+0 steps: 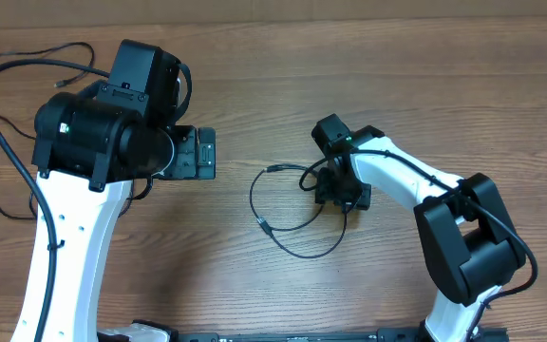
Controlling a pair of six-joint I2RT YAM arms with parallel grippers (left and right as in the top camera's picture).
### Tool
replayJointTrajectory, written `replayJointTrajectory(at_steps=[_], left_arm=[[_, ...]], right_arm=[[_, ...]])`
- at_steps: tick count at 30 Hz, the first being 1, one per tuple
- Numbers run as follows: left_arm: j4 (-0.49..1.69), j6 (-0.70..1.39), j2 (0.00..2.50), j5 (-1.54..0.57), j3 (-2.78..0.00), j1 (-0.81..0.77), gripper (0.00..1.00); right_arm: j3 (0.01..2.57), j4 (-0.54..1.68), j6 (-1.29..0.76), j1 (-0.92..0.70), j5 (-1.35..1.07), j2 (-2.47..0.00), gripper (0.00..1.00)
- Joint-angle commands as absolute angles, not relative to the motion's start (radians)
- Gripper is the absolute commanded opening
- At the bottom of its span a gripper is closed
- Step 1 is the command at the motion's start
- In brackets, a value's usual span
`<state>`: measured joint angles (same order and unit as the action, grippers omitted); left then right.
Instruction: Untangle cables
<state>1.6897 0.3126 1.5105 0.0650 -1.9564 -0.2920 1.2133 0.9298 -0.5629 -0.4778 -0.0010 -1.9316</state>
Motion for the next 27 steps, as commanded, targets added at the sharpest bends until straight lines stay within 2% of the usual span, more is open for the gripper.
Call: replayJointTrajectory(at_steps=[1, 5, 8, 11, 17, 20, 21, 27], left_arm=[[1.689, 0.322, 1.517, 0.078, -1.959, -0.285, 1.00], [1.689, 0.322, 1.517, 0.078, -1.959, -0.285, 1.00], [1.689, 0.322, 1.517, 0.077, -1.959, -0.285, 1.00], [1.689, 0.322, 1.517, 0.076, -1.959, -0.285, 1.00], [1.670, 0.322, 1.517, 0.012, -1.959, -0.285, 1.00], [1.667, 0.322, 1.517, -0.036, -1.959, -0.285, 0.99], [1.665, 0.322, 1.517, -0.045, -1.959, -0.285, 1.00], [1.648, 0.323, 1.517, -0.045, -1.958, -0.285, 1.00]], right_arm=[[1.144, 0.879, -0.580, -0.477, 0.022, -1.938, 0.53], [1.104, 0.831, -0.580, -0.488, 0.027, -1.938, 0.31], [1.104, 0.830, -0.580, -0.488, 0.032, -1.938, 0.04], [1.119, 0.846, -0.580, -0.487, 0.022, -1.937, 0.04], [1.335, 1.009, -0.544, -0.487, -0.121, -1.914, 0.04], [1.456, 1.055, -0.426, -0.487, -0.287, -1.884, 0.04], [1.660, 1.116, -0.337, -0.487, -0.575, -1.851, 0.04], [1.787, 1.202, -0.332, -0.487, -0.611, -1.835, 0.04]])
